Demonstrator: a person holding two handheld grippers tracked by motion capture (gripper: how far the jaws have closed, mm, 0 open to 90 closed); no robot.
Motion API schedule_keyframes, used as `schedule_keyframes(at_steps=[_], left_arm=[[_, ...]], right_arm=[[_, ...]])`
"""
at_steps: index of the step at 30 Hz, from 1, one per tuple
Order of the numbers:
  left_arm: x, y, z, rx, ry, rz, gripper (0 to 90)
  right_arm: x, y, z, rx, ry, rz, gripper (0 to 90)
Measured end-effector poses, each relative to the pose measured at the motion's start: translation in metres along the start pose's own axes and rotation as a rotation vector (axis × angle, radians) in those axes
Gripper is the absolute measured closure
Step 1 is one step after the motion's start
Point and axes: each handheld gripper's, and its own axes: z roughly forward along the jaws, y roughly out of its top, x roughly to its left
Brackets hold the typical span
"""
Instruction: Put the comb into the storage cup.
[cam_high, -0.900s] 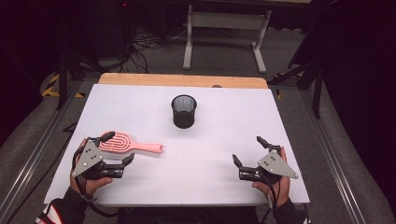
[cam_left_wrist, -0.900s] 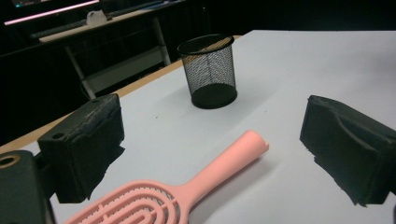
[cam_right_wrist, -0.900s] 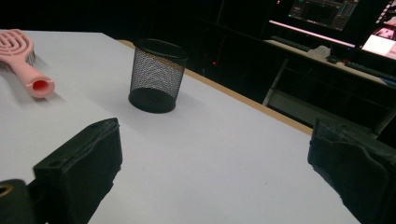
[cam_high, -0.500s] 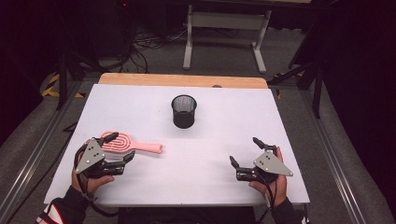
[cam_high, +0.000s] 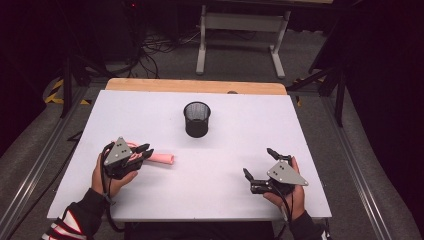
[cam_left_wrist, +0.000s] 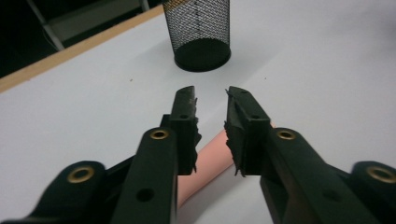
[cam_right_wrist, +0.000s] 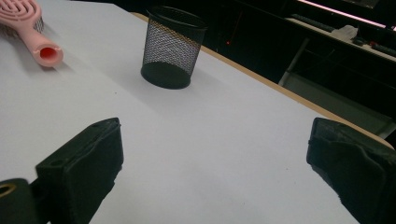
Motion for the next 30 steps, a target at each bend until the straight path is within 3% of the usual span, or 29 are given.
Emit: schedule_keyframes(at_steps=[5, 8, 12, 30], left_arm=[[-0.004, 0.01, 0.018, 0.062, -0.02, 0.0, 89.6], [-0.006, 0.013, 0.025, 0.074, -0.029, -0.003, 90.0], [-0.009, 0.018, 0.04, 0.131, -0.033, -0.006, 90.0], [-0.011, 0.022, 0.07, 0.251, -0.064, -0.017, 90.0]], right_arm=[[0.0, -0.001, 0.001, 0.011, 0.01, -0.003, 4.7], [0.0, -0.001, 0.001, 0.015, 0.009, -0.007, 4.9], [0.0, -0.003, 0.002, 0.027, 0.013, -0.008, 5.1], [0.001, -0.004, 0.004, 0.04, 0.027, -0.015, 5.3]])
